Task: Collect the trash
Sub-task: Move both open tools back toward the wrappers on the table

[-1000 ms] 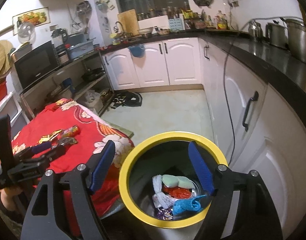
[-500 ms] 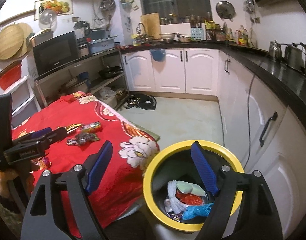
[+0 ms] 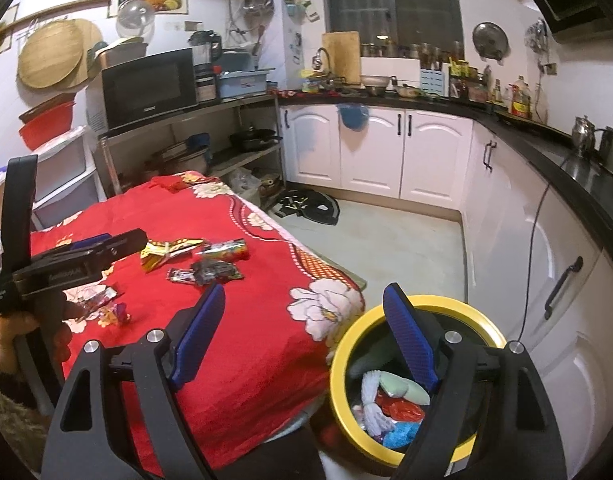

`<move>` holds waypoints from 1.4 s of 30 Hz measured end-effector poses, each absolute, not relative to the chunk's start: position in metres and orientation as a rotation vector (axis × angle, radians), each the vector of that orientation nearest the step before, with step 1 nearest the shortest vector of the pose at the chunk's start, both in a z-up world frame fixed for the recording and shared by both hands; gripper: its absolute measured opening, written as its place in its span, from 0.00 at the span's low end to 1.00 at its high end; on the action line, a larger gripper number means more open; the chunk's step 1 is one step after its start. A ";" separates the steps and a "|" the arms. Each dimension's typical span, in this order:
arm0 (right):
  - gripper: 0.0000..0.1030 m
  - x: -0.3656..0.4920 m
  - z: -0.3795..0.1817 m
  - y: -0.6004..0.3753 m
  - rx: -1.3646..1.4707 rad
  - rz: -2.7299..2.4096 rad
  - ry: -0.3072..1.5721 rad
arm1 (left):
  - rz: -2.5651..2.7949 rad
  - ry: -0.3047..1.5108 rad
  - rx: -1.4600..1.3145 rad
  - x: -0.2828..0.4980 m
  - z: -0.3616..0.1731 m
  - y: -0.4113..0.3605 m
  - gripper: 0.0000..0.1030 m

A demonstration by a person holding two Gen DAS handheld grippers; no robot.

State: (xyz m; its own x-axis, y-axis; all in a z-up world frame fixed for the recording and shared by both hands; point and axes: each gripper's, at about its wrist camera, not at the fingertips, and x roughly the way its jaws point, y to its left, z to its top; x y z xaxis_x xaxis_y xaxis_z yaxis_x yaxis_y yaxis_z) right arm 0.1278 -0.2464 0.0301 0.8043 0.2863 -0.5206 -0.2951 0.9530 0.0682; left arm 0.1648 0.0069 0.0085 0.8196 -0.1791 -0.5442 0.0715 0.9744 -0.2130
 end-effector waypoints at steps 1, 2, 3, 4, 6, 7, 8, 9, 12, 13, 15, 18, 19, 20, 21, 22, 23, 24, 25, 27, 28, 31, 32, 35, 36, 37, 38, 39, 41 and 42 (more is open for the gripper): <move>0.76 0.128 0.030 -0.243 -0.021 0.318 0.554 | -0.130 0.595 -0.190 0.164 0.008 0.010 0.90; 0.77 0.127 0.030 -0.240 -0.027 0.325 0.554 | -0.124 0.592 -0.195 0.163 0.009 0.014 0.90; 0.77 0.127 0.030 -0.237 -0.031 0.331 0.553 | -0.120 0.591 -0.197 0.162 0.009 0.016 0.90; 0.77 0.127 0.031 -0.234 -0.037 0.337 0.552 | -0.115 0.590 -0.200 0.162 0.009 0.019 0.90; 0.77 0.127 0.031 -0.228 -0.047 0.349 0.550 | -0.104 0.588 -0.206 0.160 0.009 0.025 0.90; 0.77 0.126 0.031 -0.225 -0.051 0.354 0.550 | -0.099 0.586 -0.209 0.159 0.009 0.028 0.90; 0.77 0.126 0.031 -0.221 -0.055 0.362 0.549 | -0.095 0.586 -0.210 0.159 0.008 0.030 0.90; 0.77 0.126 0.031 -0.218 -0.058 0.368 0.550 | -0.086 0.585 -0.212 0.158 0.008 0.034 0.90; 0.77 0.126 0.030 -0.209 -0.070 0.385 0.551 | -0.068 0.584 -0.218 0.157 0.008 0.043 0.90; 0.77 0.127 0.029 -0.206 -0.075 0.392 0.551 | -0.064 0.584 -0.221 0.157 0.007 0.046 0.90; 0.77 0.128 0.029 -0.200 -0.082 0.402 0.553 | -0.049 0.583 -0.222 0.157 0.007 0.051 0.90; 0.77 0.130 0.028 -0.192 -0.092 0.418 0.551 | -0.034 0.583 -0.228 0.157 0.007 0.058 0.90; 0.78 0.131 0.028 -0.188 -0.096 0.424 0.551 | -0.029 0.582 -0.229 0.157 0.007 0.060 0.90; 0.78 0.131 0.028 -0.185 -0.098 0.430 0.551 | -0.023 0.583 -0.230 0.157 0.006 0.062 0.90; 0.78 0.132 0.027 -0.183 -0.101 0.437 0.551 | -0.017 0.584 -0.232 0.157 0.005 0.065 0.90; 0.78 0.133 0.027 -0.179 -0.105 0.442 0.550 | -0.011 0.585 -0.236 0.157 0.005 0.068 0.90; 0.78 0.135 0.027 -0.176 -0.108 0.445 0.551 | -0.007 0.586 -0.238 0.157 0.004 0.070 0.90; 0.78 0.136 0.026 -0.173 -0.111 0.451 0.553 | -0.003 0.587 -0.240 0.157 0.003 0.072 0.90; 0.78 0.138 0.025 -0.169 -0.114 0.458 0.555 | 0.005 0.590 -0.241 0.158 0.002 0.074 0.90; 0.78 0.141 0.023 -0.164 -0.120 0.466 0.559 | 0.014 0.595 -0.246 0.159 0.001 0.079 0.90; 0.78 0.143 0.021 -0.160 -0.125 0.472 0.561 | 0.022 0.597 -0.250 0.159 -0.001 0.083 0.90; 0.78 0.150 0.016 -0.150 -0.145 0.484 0.569 | 0.047 0.610 -0.266 0.163 -0.004 0.094 0.90; 0.78 0.153 0.014 -0.146 -0.154 0.488 0.574 | 0.055 0.614 -0.269 0.164 -0.004 0.095 0.90; 0.78 0.161 0.006 -0.137 -0.174 0.499 0.586 | 0.079 0.635 -0.288 0.171 -0.008 0.106 0.90; 0.77 0.166 0.001 -0.131 -0.190 0.500 0.592 | 0.084 0.642 -0.294 0.173 -0.009 0.109 0.90; 0.77 0.168 -0.002 -0.128 -0.201 0.501 0.593 | 0.088 0.649 -0.300 0.175 -0.011 0.112 0.90; 0.77 0.173 -0.006 -0.123 -0.213 0.504 0.596 | 0.089 0.657 -0.311 0.179 -0.013 0.115 0.90; 0.78 0.176 -0.010 -0.121 -0.221 0.505 0.600 | 0.091 0.665 -0.318 0.182 -0.015 0.118 0.90; 0.77 0.186 -0.019 -0.113 -0.247 0.503 0.611 | 0.093 0.687 -0.337 0.190 -0.020 0.123 0.90; 0.77 0.191 -0.023 -0.110 -0.254 0.504 0.617 | 0.094 0.698 -0.344 0.194 -0.023 0.125 0.90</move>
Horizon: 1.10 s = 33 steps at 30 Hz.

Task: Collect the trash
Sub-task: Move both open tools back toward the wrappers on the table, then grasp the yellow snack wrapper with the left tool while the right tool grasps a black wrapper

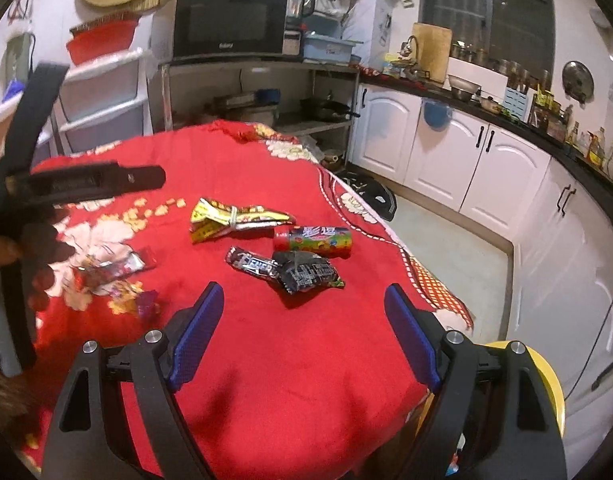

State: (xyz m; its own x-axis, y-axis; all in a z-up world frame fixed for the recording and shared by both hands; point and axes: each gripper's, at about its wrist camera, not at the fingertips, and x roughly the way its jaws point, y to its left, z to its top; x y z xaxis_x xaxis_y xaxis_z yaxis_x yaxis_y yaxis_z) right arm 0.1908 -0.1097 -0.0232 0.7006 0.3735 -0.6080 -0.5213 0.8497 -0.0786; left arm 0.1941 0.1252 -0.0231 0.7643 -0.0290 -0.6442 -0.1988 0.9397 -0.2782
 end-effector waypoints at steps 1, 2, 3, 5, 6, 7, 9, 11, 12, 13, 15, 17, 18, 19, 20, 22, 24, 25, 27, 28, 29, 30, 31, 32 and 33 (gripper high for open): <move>0.77 0.196 -0.027 -0.106 -0.261 0.505 0.625 | 0.094 0.706 -0.349 0.197 -0.025 0.126 0.90; 0.77 0.201 -0.031 -0.103 -0.267 0.505 0.633 | 0.092 0.722 -0.358 0.202 -0.028 0.128 0.90; 0.77 0.205 -0.035 -0.101 -0.272 0.507 0.638 | 0.089 0.731 -0.362 0.206 -0.029 0.130 0.90; 0.77 0.215 -0.043 -0.095 -0.282 0.510 0.652 | 0.089 0.749 -0.364 0.215 -0.034 0.132 0.90; 0.77 0.219 -0.045 -0.093 -0.285 0.510 0.656 | 0.090 0.758 -0.367 0.219 -0.036 0.132 0.90; 0.77 0.224 -0.049 -0.091 -0.289 0.511 0.662 | 0.087 0.766 -0.374 0.224 -0.038 0.133 0.90; 0.77 0.233 -0.055 -0.088 -0.294 0.514 0.680 | 0.087 0.793 -0.388 0.235 -0.045 0.135 0.90; 0.77 0.240 -0.060 -0.085 -0.295 0.519 0.696 | 0.083 0.815 -0.401 0.246 -0.050 0.137 0.90; 0.77 0.244 -0.062 -0.083 -0.298 0.524 0.702 | 0.081 0.828 -0.408 0.250 -0.053 0.137 0.90; 0.77 0.247 -0.064 -0.082 -0.301 0.526 0.706 | 0.083 0.845 -0.416 0.255 -0.056 0.138 0.90; 0.76 0.252 -0.067 -0.080 -0.305 0.530 0.715 | 0.073 0.878 -0.445 0.266 -0.064 0.140 0.90; 0.76 0.256 -0.068 -0.081 -0.299 0.535 0.725 | 0.067 0.891 -0.426 0.274 -0.066 0.138 0.90; 0.75 0.258 -0.068 -0.082 -0.290 0.536 0.731 | 0.054 0.893 -0.393 0.277 -0.065 0.135 0.90; 0.75 0.259 -0.068 -0.084 -0.281 0.538 0.734 | 0.045 0.898 -0.357 0.280 -0.064 0.132 0.90; 0.75 0.261 -0.068 -0.086 -0.271 0.543 0.739 | 0.022 0.903 -0.307 0.283 -0.062 0.127 0.90; 0.71 0.263 -0.067 -0.087 -0.264 0.555 0.749 | -0.037 0.922 -0.211 0.290 -0.060 0.119 0.90; 0.70 0.265 -0.068 -0.087 -0.262 0.566 0.761 | -0.063 0.944 -0.081 0.298 -0.058 0.111 0.90; 0.70 0.266 -0.069 -0.086 -0.265 0.567 0.765 | -0.084 0.955 -0.030 0.301 -0.058 0.108 0.90; 0.68 0.268 -0.072 -0.084 -0.269 0.574 0.774 | -0.124 0.974 0.025 0.305 -0.058 0.102 0.90; 0.68 0.270 -0.073 -0.083 -0.273 0.576 0.781 | -0.140 0.982 0.055 0.308 -0.058 0.099 0.90; 0.66 0.272 -0.074 -0.081 -0.278 0.577 0.786 | -0.149 0.992 0.096 0.310 -0.059 0.097 0.90; 0.62 0.273 -0.076 -0.081 -0.281 0.579 0.791 | -0.160 1.004 0.120 0.311 -0.062 0.095 0.90; 0.60 0.273 -0.077 -0.080 -0.285 0.583 0.799 | -0.169 1.014 0.144 0.312 -0.063 0.093 0.90; 0.54 0.274 -0.079 -0.080 -0.290 0.584 0.804 | -0.173 1.021 0.159 0.315 -0.065 0.092 0.90; 0.48 0.274 -0.081 -0.081 -0.295 0.583 0.806 | -0.183 1.033 0.174 0.316 -0.067 0.090 0.90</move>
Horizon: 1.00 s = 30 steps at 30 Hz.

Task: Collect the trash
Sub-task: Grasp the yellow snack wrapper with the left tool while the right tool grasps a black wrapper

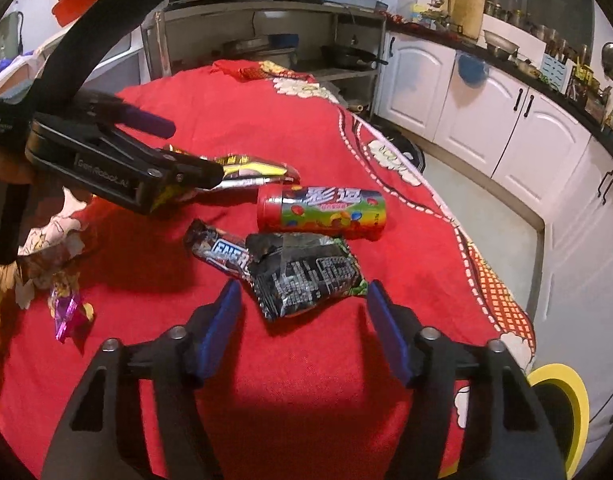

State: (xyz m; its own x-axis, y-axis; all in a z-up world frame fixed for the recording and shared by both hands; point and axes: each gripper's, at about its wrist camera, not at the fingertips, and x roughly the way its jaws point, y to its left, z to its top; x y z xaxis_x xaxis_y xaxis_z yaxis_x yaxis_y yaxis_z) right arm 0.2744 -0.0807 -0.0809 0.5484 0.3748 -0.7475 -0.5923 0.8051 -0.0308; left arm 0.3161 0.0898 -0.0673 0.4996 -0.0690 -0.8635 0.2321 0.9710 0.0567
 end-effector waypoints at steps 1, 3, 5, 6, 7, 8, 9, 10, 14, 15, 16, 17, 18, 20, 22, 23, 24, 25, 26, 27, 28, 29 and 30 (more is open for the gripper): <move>0.45 0.275 -0.082 -0.081 -0.297 0.584 0.810 | -0.194 1.039 0.180 0.317 -0.069 0.089 0.90; 0.36 0.276 -0.085 -0.084 -0.289 0.589 0.815 | -0.211 1.052 0.180 0.322 -0.075 0.089 0.89; 0.31 0.275 -0.085 -0.088 -0.282 0.587 0.807 | -0.217 1.065 0.176 0.323 -0.080 0.088 0.82; 0.27 0.274 -0.084 -0.089 -0.280 0.586 0.804 | -0.217 1.074 0.171 0.323 -0.083 0.088 0.76; 0.25 0.273 -0.083 -0.092 -0.276 0.582 0.801 | -0.217 1.080 0.165 0.323 -0.085 0.088 0.68; 0.23 0.273 -0.082 -0.094 -0.268 0.581 0.799 | -0.214 1.084 0.160 0.322 -0.087 0.087 0.65; 0.21 0.272 -0.081 -0.097 -0.254 0.582 0.800 | -0.211 1.087 0.156 0.321 -0.089 0.087 0.59; 0.19 0.272 -0.080 -0.101 -0.246 0.580 0.798 | -0.206 1.087 0.150 0.320 -0.091 0.088 0.54; 0.09 0.268 -0.073 -0.112 -0.212 0.577 0.790 | -0.203 1.079 0.137 0.313 -0.092 0.089 0.52; 0.08 0.268 -0.072 -0.114 -0.203 0.579 0.792 | -0.199 1.079 0.139 0.312 -0.092 0.089 0.51; 0.08 0.267 -0.071 -0.117 -0.192 0.582 0.796 | -0.194 1.077 0.144 0.310 -0.091 0.088 0.51; 0.08 0.265 -0.070 -0.121 -0.174 0.582 0.799 | -0.191 1.078 0.151 0.307 -0.091 0.087 0.51; 0.08 0.263 -0.069 -0.123 -0.162 0.584 0.801 | -0.189 1.078 0.155 0.305 -0.091 0.087 0.51; 0.08 0.259 -0.067 -0.129 -0.136 0.589 0.801 | -0.178 1.074 0.162 0.299 -0.089 0.088 0.51; 0.08 0.254 -0.063 -0.132 -0.118 0.593 0.798 | -0.165 1.064 0.156 0.292 -0.086 0.090 0.51; 0.08 0.251 -0.061 -0.134 -0.109 0.595 0.796 | -0.161 1.058 0.149 0.288 -0.084 0.091 0.51; 0.08 0.249 -0.059 -0.134 -0.104 0.597 0.794 | -0.158 1.052 0.142 0.285 -0.082 0.092 0.51; 0.08 0.247 -0.057 -0.135 -0.100 0.599 0.792 | -0.153 1.044 0.134 0.282 -0.079 0.093 0.51; 0.08 0.243 -0.053 -0.137 -0.093 0.603 0.788 | -0.146 1.033 0.123 0.277 -0.075 0.095 0.51; 0.08 0.240 -0.051 -0.138 -0.090 0.605 0.784 | -0.141 1.022 0.112 0.273 -0.072 0.096 0.51; 0.08 0.238 -0.049 -0.138 -0.088 0.607 0.780 | -0.137 1.012 0.098 0.269 -0.068 0.097 0.51; 0.08 0.235 -0.046 -0.138 -0.087 0.609 0.776 | -0.135 1.005 0.089 0.267 -0.066 0.098 0.51; 0.07 0.232 -0.044 -0.139 -0.086 0.612 0.772 | -0.136 0.991 0.075 0.262 -0.061 0.098 0.51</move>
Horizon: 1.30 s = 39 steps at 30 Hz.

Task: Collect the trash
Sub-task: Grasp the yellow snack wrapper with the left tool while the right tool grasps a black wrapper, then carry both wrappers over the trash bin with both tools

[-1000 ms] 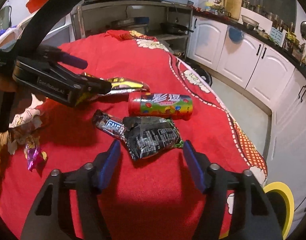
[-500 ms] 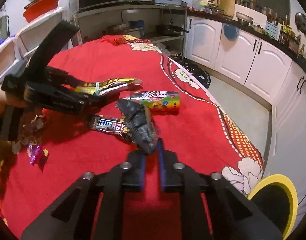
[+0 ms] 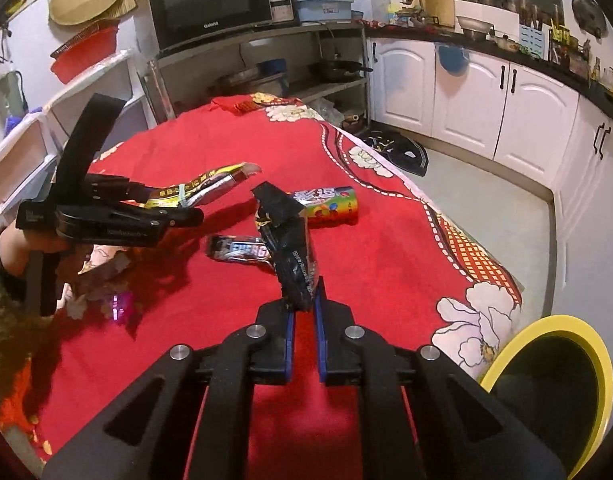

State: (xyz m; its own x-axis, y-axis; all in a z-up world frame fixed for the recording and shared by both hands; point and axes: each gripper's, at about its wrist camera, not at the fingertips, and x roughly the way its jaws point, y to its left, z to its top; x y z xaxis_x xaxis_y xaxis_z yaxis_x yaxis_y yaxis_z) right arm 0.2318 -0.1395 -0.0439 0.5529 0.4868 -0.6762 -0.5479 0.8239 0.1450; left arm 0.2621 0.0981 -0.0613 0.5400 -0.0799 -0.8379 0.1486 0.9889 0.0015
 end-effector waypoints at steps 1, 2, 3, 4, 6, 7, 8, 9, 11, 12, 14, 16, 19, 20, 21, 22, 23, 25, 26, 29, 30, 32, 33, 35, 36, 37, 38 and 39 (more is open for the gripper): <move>0.07 0.229 -0.042 -0.139 -0.086 0.615 0.767 | -0.137 0.977 0.064 0.257 -0.057 0.098 0.51; 0.07 0.225 -0.039 -0.140 -0.088 0.618 0.759 | -0.139 0.962 0.056 0.252 -0.052 0.096 0.51; 0.07 0.222 -0.038 -0.140 -0.089 0.620 0.755 | -0.142 0.951 0.050 0.248 -0.048 0.095 0.51; 0.07 0.219 -0.035 -0.140 -0.089 0.623 0.748 | -0.145 0.936 0.041 0.243 -0.044 0.093 0.51; 0.07 0.214 -0.031 -0.140 -0.090 0.626 0.739 | -0.144 0.915 0.028 0.235 -0.037 0.088 0.51; 0.07 0.212 -0.029 -0.140 -0.090 0.628 0.736 | -0.143 0.907 0.022 0.232 -0.034 0.086 0.51; 0.07 0.208 -0.026 -0.141 -0.090 0.630 0.730 | -0.144 0.896 0.012 0.226 -0.030 0.084 0.51; 0.07 0.207 -0.024 -0.142 -0.090 0.631 0.726 | -0.146 0.888 0.005 0.223 -0.027 0.081 0.51; 0.07 0.202 -0.020 -0.143 -0.090 0.633 0.719 | -0.148 0.865 -0.009 0.215 -0.019 0.077 0.51; 0.07 0.199 -0.017 -0.144 -0.090 0.636 0.713 | -0.151 0.858 -0.018 0.212 -0.016 0.075 0.51; 0.07 0.194 -0.012 -0.146 -0.093 0.638 0.703 | -0.154 0.842 -0.028 0.206 -0.011 0.072 0.51; 0.07 0.191 -0.008 -0.148 -0.091 0.640 0.696 | -0.149 0.823 -0.022 0.200 -0.006 0.067 0.51; 0.07 0.185 -0.002 -0.150 -0.088 0.640 0.683 | -0.148 0.805 -0.032 0.191 0.001 0.062 0.51; 0.07 0.182 0.000 -0.152 -0.086 0.641 0.677 | -0.149 0.800 -0.034 0.188 0.003 0.060 0.51; 0.07 0.181 0.002 -0.154 -0.085 0.641 0.673 | -0.149 0.796 -0.036 0.186 0.004 0.060 0.51; 0.07 0.179 0.004 -0.156 -0.083 0.640 0.668 | -0.152 0.791 -0.040 0.183 0.005 0.058 0.51; 0.07 0.177 0.006 -0.158 -0.080 0.640 0.664 | -0.153 0.788 -0.044 0.182 0.006 0.058 0.51; 0.07 0.176 0.010 -0.162 -0.077 0.639 0.656 | -0.157 0.781 -0.050 0.176 0.009 0.054 0.51; 0.07 0.175 0.011 -0.164 -0.076 0.638 0.653 | -0.160 0.777 -0.054 0.174 0.010 0.053 0.51; 0.07 0.170 0.017 -0.171 -0.069 0.634 0.642 | -0.166 0.767 -0.049 0.169 0.013 0.047 0.51; 0.07 0.169 0.018 -0.172 -0.069 0.631 0.639 | -0.168 0.763 -0.048 0.167 0.013 0.046 0.51; 0.07 0.165 0.021 -0.175 -0.066 0.626 0.631 | -0.174 0.758 -0.051 0.165 0.015 0.042 0.51; 0.07 0.164 0.022 -0.177 -0.064 0.623 0.629 | -0.177 0.755 -0.049 0.164 0.015 0.040 0.51; 0.07 0.161 0.024 -0.183 -0.062 0.615 0.623 | -0.179 0.749 -0.048 0.162 0.017 0.036 0.51; 0.07 0.160 0.025 -0.185 -0.060 0.611 0.621 | -0.184 0.746 -0.047 0.161 0.017 0.034 0.51; 0.07 0.159 0.026 -0.188 -0.058 0.607 0.620 | -0.188 0.745 -0.047 0.160 0.018 0.033 0.51; 0.07 0.158 0.027 -0.191 -0.057 0.599 0.618 | -0.192 0.743 -0.046 0.159 0.018 0.030 0.51; 0.07 0.157 0.027 -0.194 -0.054 0.593 0.617 | -0.194 0.742 -0.044 0.158 0.019 0.028 0.51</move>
State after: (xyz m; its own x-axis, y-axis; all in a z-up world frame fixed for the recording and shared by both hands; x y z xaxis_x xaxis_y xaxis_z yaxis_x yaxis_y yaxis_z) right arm 0.1570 -0.1937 0.0274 0.6553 0.5073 -0.5596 -0.5388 0.8332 0.1244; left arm 0.1584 0.0277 0.0187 0.7203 -0.1911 -0.6668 0.1600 0.9811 -0.1084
